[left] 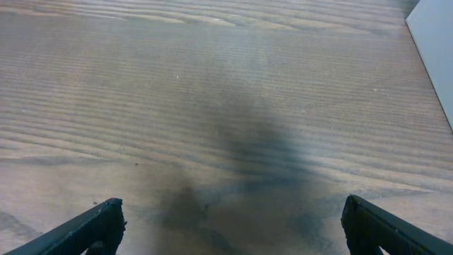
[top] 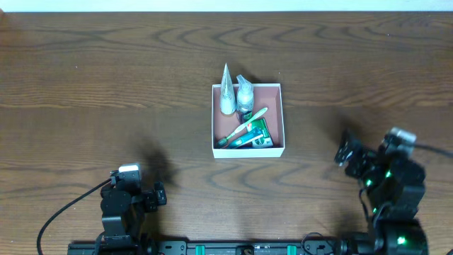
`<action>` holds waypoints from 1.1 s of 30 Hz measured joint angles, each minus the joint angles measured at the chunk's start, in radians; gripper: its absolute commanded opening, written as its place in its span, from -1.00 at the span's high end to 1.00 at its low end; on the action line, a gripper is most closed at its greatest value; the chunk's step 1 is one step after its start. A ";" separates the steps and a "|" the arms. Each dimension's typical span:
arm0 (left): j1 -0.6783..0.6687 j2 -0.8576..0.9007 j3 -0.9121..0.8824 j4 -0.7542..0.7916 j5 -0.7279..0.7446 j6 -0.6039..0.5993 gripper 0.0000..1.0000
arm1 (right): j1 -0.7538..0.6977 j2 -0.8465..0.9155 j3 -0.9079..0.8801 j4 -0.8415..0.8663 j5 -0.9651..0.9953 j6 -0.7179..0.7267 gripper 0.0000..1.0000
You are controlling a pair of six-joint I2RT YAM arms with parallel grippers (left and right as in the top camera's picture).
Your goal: Pack container
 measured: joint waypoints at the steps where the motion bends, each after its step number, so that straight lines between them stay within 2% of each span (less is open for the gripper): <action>1: 0.000 0.000 0.000 0.000 0.000 0.000 -0.96 | 0.000 -0.043 -0.035 0.000 -0.001 -0.002 -0.98; 7: 0.000 0.000 0.000 0.000 0.000 0.000 -0.96 | 0.000 -0.276 -0.179 -0.004 -0.003 -0.011 -0.99; 13: 0.000 0.000 0.000 0.000 0.000 0.000 -0.96 | 0.000 -0.391 -0.264 -0.003 -0.023 -0.016 -0.98; 18: 0.000 0.000 0.000 0.000 0.000 0.000 -0.96 | 0.000 -0.433 -0.320 0.004 -0.039 -0.015 -0.99; 33: 0.000 0.000 0.000 0.000 0.000 0.000 -0.96 | 0.000 -0.438 -0.322 0.019 -0.045 -0.015 -0.99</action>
